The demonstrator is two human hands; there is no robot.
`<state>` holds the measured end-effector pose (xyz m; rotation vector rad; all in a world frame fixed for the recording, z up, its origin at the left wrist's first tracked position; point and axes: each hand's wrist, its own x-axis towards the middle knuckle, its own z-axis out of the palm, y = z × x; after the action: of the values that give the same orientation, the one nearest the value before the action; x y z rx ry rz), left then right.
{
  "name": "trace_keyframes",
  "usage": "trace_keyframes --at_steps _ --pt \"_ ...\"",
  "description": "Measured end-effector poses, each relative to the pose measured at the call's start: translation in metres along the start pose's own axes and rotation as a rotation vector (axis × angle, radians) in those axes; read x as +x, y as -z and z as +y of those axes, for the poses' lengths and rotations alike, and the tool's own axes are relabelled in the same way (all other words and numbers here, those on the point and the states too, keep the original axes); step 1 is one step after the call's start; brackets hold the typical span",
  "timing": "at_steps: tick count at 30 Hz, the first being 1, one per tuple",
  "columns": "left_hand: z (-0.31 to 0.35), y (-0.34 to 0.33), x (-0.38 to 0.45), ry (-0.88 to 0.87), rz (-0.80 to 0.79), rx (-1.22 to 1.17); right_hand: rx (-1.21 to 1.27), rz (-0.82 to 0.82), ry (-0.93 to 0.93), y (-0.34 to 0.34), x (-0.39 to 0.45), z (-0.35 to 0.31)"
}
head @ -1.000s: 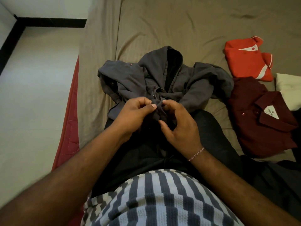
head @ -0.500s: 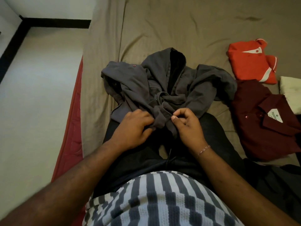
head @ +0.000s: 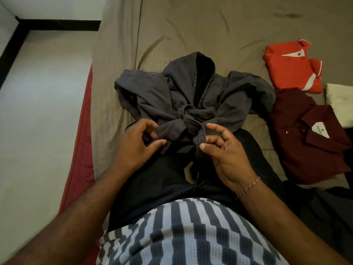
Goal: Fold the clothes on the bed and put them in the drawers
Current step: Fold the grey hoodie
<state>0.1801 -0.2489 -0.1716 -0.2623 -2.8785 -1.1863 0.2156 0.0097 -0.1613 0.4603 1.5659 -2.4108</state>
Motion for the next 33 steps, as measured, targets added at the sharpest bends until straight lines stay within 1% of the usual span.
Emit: trace_keyframes --at_steps 2,6,9,12,14,16,18,22,26,30,33 --pt "-0.008 -0.003 -0.004 -0.050 -0.045 0.132 -0.058 0.049 -0.017 -0.001 0.000 0.003" --pt "-0.014 -0.003 -0.005 -0.119 -0.114 0.162 -0.128 0.171 -0.080 -0.003 -0.004 0.019" --pt "-0.012 -0.002 -0.004 -0.157 -0.167 0.202 -0.152 0.170 -0.103 -0.004 -0.005 0.020" --pt "-0.004 -0.002 -0.005 -0.084 -0.145 0.067 -0.198 0.095 -0.054 -0.008 -0.007 0.012" --pt "0.009 -0.007 -0.008 0.037 -0.081 -0.090 -0.230 0.075 -0.008 -0.013 -0.009 0.006" --pt "0.026 -0.012 -0.014 0.165 -0.035 -0.299 -0.272 0.080 0.038 -0.018 -0.012 0.002" --pt "0.041 -0.017 -0.020 0.235 0.001 -0.432 -0.303 0.087 0.074 -0.024 -0.015 -0.002" --pt "0.061 -0.022 -0.025 0.287 0.077 -0.479 -0.307 0.069 0.143 -0.033 -0.021 -0.009" --pt "0.072 -0.023 -0.024 0.318 0.144 -0.449 -0.286 0.081 0.174 -0.034 -0.025 -0.007" --pt "0.077 -0.024 -0.023 0.296 0.132 -0.448 -0.312 0.095 0.192 -0.035 -0.024 -0.007" --pt "0.080 -0.025 -0.025 0.306 0.094 -0.520 -0.321 0.103 0.186 -0.034 -0.023 -0.007"
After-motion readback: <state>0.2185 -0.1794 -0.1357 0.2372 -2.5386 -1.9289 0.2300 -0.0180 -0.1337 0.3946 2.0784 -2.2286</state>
